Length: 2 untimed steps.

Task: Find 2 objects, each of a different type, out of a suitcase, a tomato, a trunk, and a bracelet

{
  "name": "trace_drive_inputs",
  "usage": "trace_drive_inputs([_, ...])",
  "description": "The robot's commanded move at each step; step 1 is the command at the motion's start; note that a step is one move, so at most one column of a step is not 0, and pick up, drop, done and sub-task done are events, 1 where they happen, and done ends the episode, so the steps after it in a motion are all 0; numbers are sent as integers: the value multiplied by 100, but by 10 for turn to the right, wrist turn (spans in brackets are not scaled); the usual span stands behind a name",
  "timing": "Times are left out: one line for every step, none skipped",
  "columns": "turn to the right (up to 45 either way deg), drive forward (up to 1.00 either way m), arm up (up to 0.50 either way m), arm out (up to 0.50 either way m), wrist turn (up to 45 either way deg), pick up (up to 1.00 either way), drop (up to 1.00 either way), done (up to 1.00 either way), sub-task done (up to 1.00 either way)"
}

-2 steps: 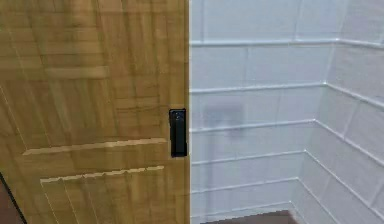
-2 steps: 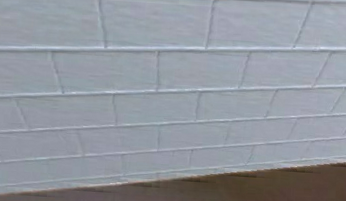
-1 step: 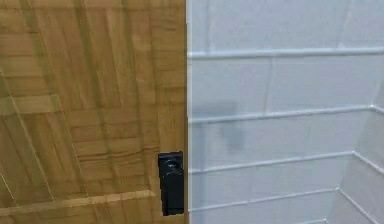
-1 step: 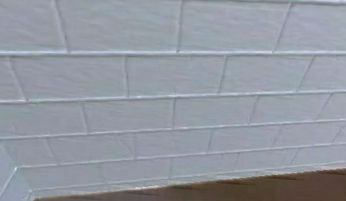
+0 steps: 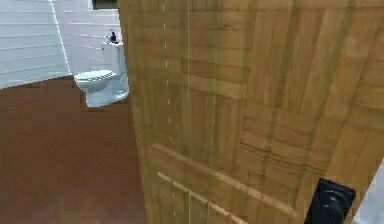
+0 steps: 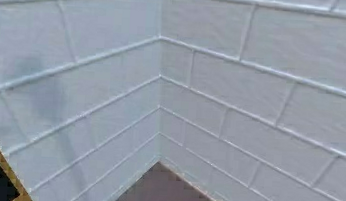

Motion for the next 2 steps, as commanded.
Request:
trace_drive_inputs([-300,0,0,0,0,0,0,0,0])
trace_drive_inputs([0,95,0,0,0,0,0,0,0])
